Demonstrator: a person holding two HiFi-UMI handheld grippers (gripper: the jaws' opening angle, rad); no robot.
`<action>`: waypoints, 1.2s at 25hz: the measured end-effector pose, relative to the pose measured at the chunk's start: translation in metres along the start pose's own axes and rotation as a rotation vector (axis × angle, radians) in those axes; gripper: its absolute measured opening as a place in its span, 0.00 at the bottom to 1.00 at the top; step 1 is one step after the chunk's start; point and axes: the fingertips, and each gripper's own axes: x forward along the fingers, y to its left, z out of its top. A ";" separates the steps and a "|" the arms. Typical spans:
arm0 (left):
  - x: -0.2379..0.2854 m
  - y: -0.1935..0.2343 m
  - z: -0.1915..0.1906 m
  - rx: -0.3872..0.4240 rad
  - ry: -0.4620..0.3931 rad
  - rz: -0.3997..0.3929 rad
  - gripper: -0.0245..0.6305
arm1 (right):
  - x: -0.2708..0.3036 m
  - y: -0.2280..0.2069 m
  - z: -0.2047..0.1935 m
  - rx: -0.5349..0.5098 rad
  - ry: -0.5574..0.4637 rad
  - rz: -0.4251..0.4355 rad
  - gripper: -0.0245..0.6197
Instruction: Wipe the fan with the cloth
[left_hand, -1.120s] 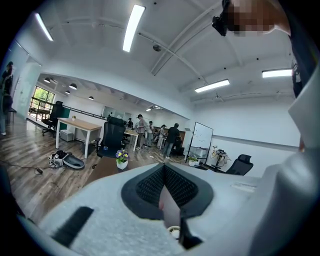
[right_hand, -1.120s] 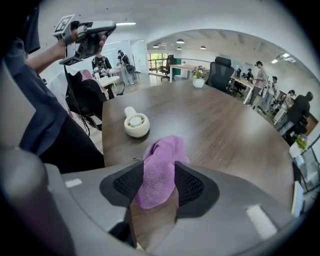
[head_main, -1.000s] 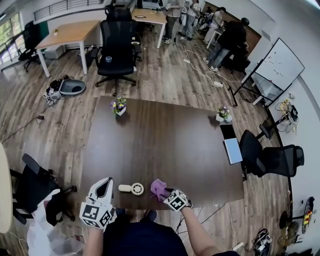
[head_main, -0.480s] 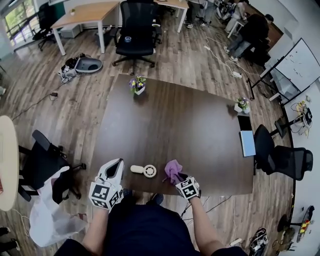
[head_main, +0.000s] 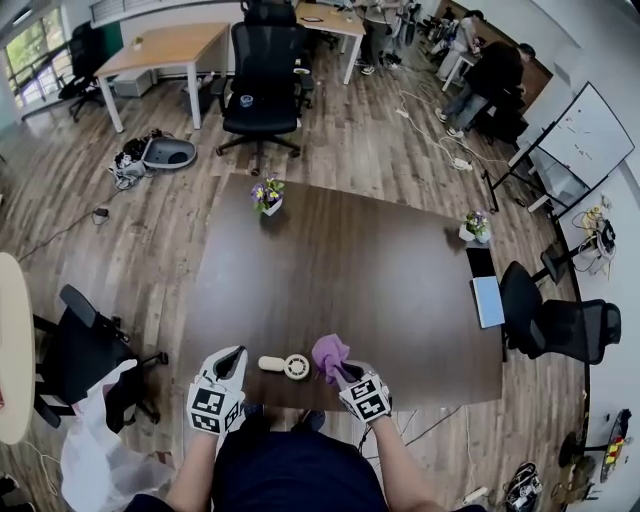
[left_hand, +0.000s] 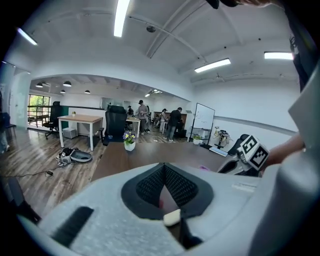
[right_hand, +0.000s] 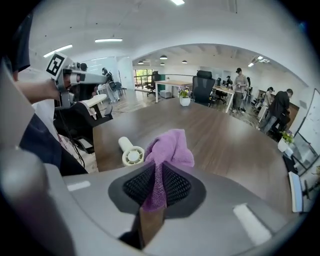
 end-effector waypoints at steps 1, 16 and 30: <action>0.001 -0.001 -0.005 0.001 0.010 -0.005 0.03 | 0.000 0.004 0.005 -0.003 -0.008 0.009 0.13; 0.003 -0.008 -0.026 0.077 0.050 -0.041 0.03 | 0.036 0.100 0.064 -0.063 -0.065 0.224 0.12; 0.049 -0.030 -0.160 0.470 0.529 -0.285 0.39 | 0.079 0.118 0.042 -0.118 0.120 0.179 0.12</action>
